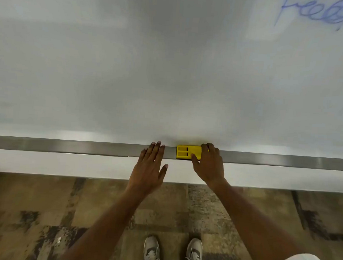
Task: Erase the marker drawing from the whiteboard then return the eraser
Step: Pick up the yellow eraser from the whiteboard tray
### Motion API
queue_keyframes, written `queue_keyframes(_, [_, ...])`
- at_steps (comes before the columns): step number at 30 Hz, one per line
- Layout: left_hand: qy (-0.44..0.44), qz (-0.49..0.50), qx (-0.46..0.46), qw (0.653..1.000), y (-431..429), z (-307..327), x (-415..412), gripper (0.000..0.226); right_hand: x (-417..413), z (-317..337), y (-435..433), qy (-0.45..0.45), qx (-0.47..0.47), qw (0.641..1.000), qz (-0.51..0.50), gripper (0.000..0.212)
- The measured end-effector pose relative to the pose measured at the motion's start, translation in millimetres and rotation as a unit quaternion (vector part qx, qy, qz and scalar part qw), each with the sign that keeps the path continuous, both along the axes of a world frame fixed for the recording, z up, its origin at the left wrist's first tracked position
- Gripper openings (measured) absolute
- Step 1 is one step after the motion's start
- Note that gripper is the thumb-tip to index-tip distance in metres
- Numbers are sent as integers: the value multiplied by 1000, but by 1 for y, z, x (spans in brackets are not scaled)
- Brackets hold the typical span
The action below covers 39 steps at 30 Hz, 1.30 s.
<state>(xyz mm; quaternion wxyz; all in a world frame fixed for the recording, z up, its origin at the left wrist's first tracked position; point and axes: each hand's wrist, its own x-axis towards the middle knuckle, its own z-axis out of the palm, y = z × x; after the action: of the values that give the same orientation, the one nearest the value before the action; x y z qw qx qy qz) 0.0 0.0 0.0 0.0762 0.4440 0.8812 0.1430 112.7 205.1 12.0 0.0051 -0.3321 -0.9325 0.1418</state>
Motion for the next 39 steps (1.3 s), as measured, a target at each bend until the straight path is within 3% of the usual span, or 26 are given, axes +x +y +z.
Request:
queue_keyframes(4, [-56,19,-10,998,14,-4,-2,72,-7,-4,-3,2,-28,996,-81,59])
queue_keyframes(9, [-188,69,9,980,41,-4,3,73,-1,-23,9,24,-43,996,-77,56])
queue_keyframes(14, [-245,82,28,966,62,-17,8,66,7,-37,16,92,-78,990,-71,47])
queue_keyframes(24, [-281,132,31,950,87,-34,17,47,5,-37,10,181,-166,958,-146,43])
queue_keyframes(30, [-305,166,53,936,92,-29,22,45,2,-36,24,114,-175,961,-181,36])
queue_keyframes(34, [-316,194,90,924,96,-21,30,47,2,-32,21,131,-213,951,-181,42])
queue_keyframes(39, [-270,197,145,931,92,-7,35,36,7,-23,16,184,-224,938,-192,52])
